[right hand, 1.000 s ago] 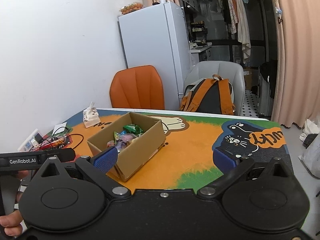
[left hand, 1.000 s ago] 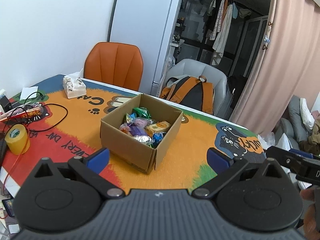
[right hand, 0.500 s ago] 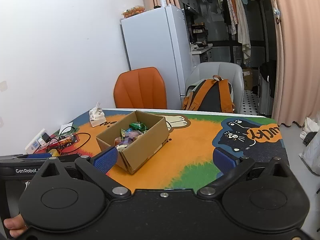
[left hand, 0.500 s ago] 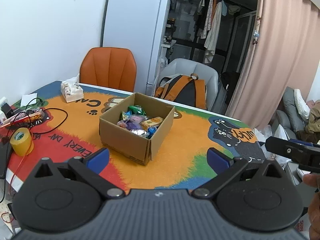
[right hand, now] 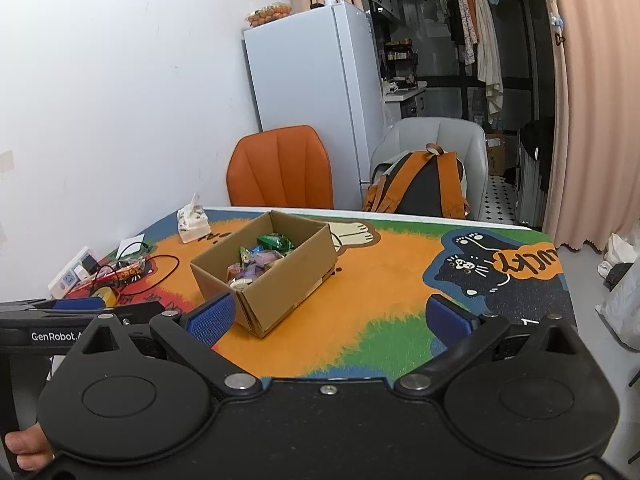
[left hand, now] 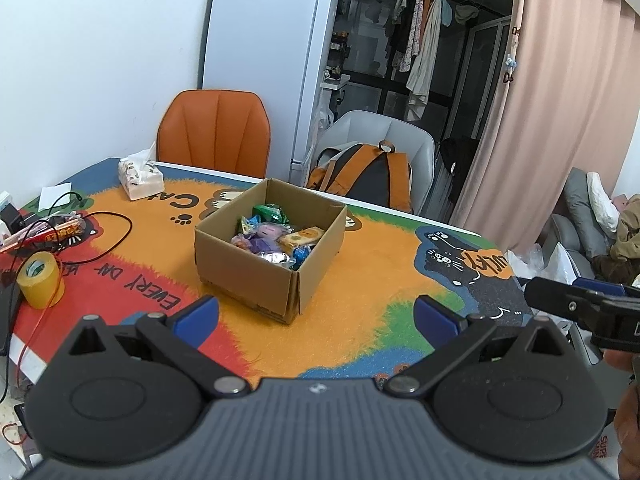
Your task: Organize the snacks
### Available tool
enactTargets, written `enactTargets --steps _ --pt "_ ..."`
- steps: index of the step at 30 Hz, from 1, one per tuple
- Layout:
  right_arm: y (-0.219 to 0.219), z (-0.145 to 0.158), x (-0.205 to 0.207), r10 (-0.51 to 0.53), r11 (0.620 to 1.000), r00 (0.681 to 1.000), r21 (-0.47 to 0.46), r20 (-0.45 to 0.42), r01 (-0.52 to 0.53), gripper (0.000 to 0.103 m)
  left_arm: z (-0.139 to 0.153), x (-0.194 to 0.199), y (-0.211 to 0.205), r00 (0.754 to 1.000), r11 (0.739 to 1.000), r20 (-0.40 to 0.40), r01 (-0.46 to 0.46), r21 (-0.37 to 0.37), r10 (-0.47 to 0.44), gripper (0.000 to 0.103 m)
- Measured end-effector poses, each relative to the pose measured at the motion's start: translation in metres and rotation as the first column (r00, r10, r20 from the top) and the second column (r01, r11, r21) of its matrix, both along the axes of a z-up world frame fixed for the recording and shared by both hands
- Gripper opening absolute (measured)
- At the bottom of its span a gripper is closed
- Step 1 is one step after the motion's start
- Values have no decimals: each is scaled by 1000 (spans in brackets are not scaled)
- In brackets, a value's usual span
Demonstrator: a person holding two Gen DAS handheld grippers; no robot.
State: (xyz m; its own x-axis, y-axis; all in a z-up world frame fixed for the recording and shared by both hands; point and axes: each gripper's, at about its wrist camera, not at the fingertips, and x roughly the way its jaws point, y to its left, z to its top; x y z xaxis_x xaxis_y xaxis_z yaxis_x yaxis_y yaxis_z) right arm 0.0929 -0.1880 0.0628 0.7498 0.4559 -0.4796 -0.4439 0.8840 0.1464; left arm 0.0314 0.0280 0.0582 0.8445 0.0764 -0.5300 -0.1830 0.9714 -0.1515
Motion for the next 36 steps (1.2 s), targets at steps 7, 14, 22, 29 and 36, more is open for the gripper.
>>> enactTargets --steps 7,14,22,29,36 --pt "1 -2 0 6 1000 1000 -10 2 -6 103 -2 -1 2 1000 1000 -2 -3 -5 3 103" --pt "0 -1 -1 11 1000 1000 -15 8 -10 103 -3 -1 0 1000 1000 -7 0 -2 0 103" --pt "-2 0 -2 5 1000 1000 -11 10 -5 103 -5 -1 3 1000 1000 -6 -11 -9 11 103" --pt "-1 0 -1 2 1000 1000 -14 0 -2 103 -3 -2 4 1000 1000 -3 1 -19 -1 103" --pt "1 -1 1 6 1000 1000 -22 -3 -6 103 -3 -2 5 1000 1000 -3 -1 -22 1 103"
